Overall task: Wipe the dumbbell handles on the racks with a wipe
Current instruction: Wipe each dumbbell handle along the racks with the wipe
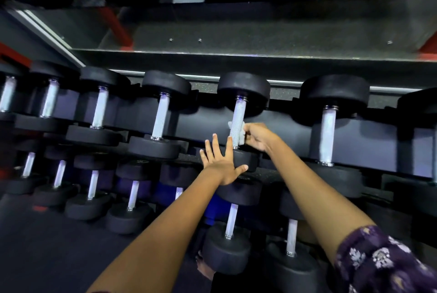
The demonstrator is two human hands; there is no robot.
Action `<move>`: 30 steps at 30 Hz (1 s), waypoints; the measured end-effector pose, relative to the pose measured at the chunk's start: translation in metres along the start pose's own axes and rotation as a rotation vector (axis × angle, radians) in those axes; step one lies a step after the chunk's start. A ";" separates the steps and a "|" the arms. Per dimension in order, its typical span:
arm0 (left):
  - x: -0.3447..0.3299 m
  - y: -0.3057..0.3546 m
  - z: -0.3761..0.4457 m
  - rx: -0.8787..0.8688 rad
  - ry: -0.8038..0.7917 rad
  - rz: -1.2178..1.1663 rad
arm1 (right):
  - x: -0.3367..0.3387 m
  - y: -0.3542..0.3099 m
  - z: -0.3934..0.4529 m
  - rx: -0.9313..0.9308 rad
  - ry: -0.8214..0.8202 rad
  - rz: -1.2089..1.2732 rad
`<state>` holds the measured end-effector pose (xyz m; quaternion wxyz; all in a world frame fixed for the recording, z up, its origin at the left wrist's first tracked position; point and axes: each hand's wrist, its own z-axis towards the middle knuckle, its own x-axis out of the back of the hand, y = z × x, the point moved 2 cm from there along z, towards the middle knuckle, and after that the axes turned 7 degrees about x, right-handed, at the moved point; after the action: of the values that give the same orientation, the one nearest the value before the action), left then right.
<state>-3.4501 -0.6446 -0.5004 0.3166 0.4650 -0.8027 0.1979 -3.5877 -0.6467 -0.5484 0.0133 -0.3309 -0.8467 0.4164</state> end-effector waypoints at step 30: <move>0.004 0.006 -0.006 0.057 0.005 0.070 | 0.006 -0.036 0.038 0.162 0.294 0.261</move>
<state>-3.4550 -0.6405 -0.4938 0.2979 0.4449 -0.8119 0.2327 -3.6229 -0.6853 -0.5489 0.1091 -0.4928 -0.7493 0.4288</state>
